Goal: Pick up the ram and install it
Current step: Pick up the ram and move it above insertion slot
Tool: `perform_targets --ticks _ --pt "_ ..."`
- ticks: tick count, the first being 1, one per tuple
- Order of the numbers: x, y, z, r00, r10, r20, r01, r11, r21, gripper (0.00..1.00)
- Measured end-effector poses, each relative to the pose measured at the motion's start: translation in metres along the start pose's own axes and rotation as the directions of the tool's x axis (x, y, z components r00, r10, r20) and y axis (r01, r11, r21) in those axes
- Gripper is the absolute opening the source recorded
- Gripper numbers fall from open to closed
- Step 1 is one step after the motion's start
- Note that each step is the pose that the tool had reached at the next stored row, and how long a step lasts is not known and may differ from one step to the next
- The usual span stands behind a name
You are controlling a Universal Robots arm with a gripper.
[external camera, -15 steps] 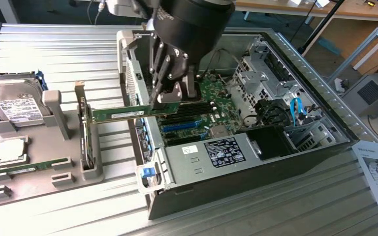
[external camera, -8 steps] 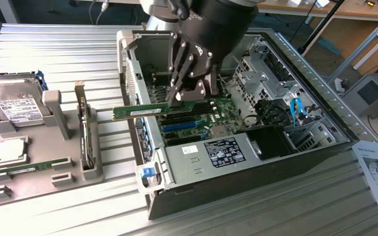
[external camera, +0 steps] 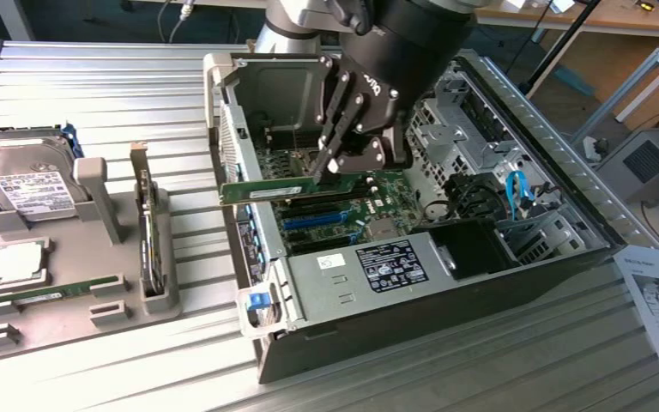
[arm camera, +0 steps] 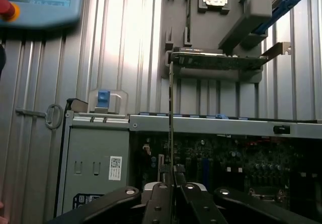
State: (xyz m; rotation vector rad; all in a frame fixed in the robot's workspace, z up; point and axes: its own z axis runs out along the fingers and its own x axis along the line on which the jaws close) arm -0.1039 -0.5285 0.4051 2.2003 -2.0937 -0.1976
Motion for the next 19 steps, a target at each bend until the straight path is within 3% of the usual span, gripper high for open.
perform_targets --ticks 5,8,13,14,15,19 --pt "0.001 -0.0131 -0.0021 1.0 0.0 0.0004 0.0 1.0 -0.0042 0.12" --pt "0.001 -0.027 -0.0044 1.0 0.0 0.0007 0.0 1.0 -0.0085 0.12" --pt "0.001 -0.0306 -0.005 1.0 0.0 0.0007 0.0 1.0 -0.0094 0.12" --pt "0.001 -0.0305 -0.0049 1.0 0.0 0.0006 0.0 1.0 -0.005 0.12" --pt "0.001 -0.0284 -0.0048 1.0 0.0 -0.0006 0.0 0.9999 0.0151 0.12" --pt "0.001 -0.0256 -0.0042 1.0 -0.002 -0.0025 0.002 0.9981 0.0619 0.12"
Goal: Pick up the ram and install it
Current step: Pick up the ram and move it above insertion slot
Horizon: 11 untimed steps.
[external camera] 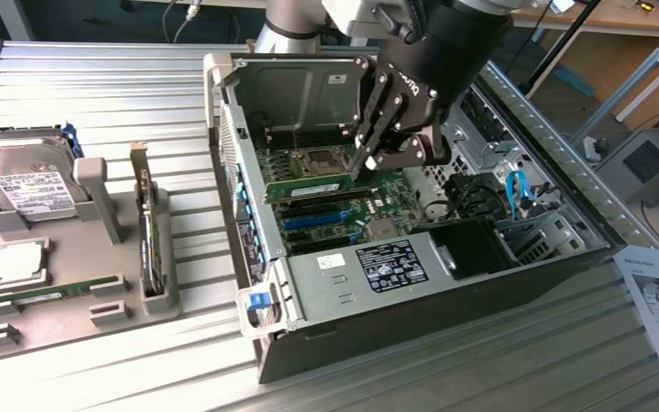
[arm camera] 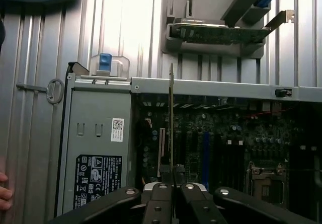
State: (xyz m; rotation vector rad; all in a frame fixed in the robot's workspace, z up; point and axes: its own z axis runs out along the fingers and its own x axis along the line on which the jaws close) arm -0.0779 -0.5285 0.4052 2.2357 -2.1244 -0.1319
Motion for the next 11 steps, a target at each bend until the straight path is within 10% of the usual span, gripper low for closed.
perform_targets --ticks 3,11 --pt "0.0 0.0012 0.0001 1.0 -0.001 -0.0013 0.001 0.9997 0.0235 0.12" --pt "0.001 -0.0099 -0.001 1.0 -0.001 -0.0014 0.001 0.9997 0.0259 0.12"
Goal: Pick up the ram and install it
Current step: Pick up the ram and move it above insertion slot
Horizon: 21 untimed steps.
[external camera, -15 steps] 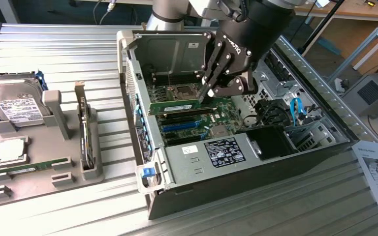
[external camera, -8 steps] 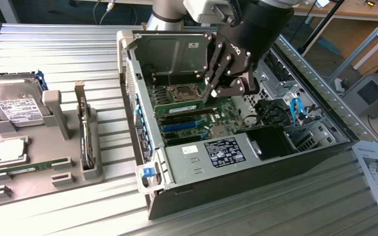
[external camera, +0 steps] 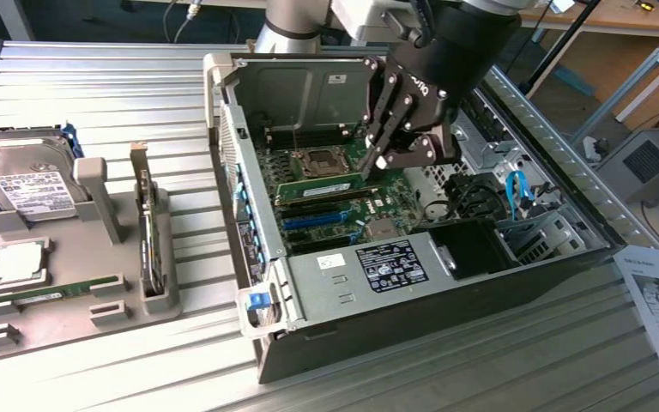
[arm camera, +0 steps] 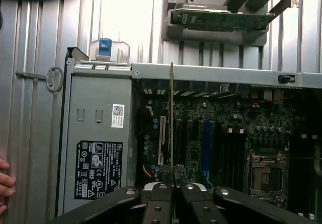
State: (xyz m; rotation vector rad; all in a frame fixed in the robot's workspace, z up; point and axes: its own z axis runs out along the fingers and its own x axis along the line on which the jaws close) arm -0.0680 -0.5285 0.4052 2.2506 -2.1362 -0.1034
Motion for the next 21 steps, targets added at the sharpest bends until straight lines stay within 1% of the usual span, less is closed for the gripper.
perform_targets --ticks 2,5,7,8,9,15,18,19,20,21 --pt "0.0 -0.0062 -0.0005 1.0 0.0 -0.0001 0.0 1.0 0.0 0.12" --pt "0.001 -0.0195 -0.0015 1.0 0.0 -0.0001 0.0 1.0 0.0 0.12" --pt "0.001 -0.0251 -0.0018 1.0 0.0 0.0 0.0 1.0 0.0 0.12" --pt "0.002 -0.0296 -0.0022 1.0 0.0 -0.0001 0.0 1.0 0.0 0.12" --pt "0.002 -0.0308 -0.0023 1.0 0.0 -0.0001 0.0 1.0 0.0 0.12" --pt "0.001 -0.0311 -0.0017 1.0 0.0 0.0001 0.0 1.0 0.0 0.12" --pt "-0.003 -0.0313 -0.0001 1.0 0.0 -0.0001 0.0 1.0 -0.0001 0.12" --pt "-0.01 -0.032 0.0012 1.0 0.0 -0.001 0.0 1.0 -0.0001 0.12" --pt "-0.014 -0.0324 0.0017 1.0 0.0 -0.0023 0.0 1.0 -0.0002 0.12" --pt "-0.016 -0.0327 0.0022 1.0 0.0 -0.0028 0.0 1.0 -0.0002 0.12"
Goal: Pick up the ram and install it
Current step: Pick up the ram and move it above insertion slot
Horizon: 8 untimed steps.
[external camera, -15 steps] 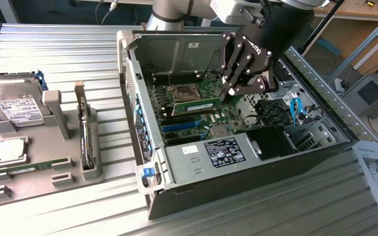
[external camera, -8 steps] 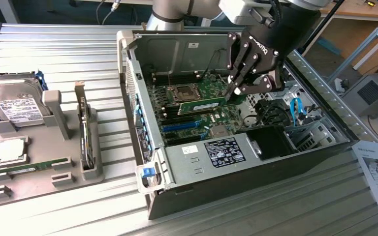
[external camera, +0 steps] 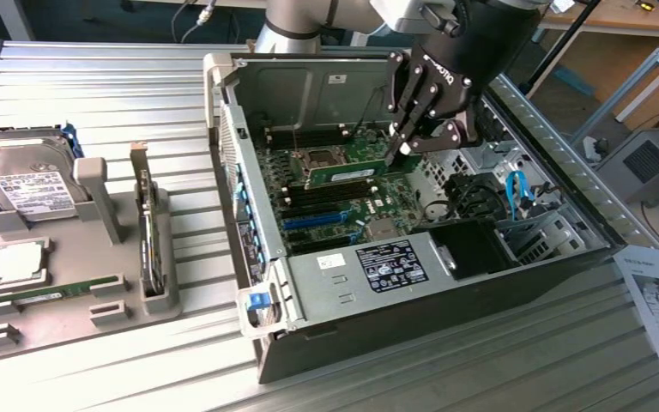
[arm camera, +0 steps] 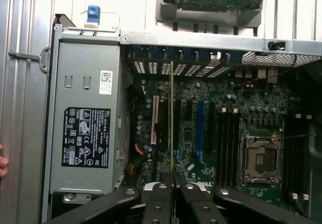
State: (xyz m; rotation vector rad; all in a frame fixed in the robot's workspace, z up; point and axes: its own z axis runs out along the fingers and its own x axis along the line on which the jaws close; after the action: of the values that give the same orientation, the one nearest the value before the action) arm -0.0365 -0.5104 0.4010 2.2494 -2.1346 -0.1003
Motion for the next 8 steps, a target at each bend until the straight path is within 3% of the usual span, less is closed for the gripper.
perform_targets --ticks 3,8 --pt "-0.007 -0.0009 0.0016 1.0 0.0 -0.0032 0.0 1.0 -0.0002 0.12" --pt "-0.028 -0.003 0.0038 0.9999 0.001 -0.0162 -0.001 1.0 -0.0008 0.12"
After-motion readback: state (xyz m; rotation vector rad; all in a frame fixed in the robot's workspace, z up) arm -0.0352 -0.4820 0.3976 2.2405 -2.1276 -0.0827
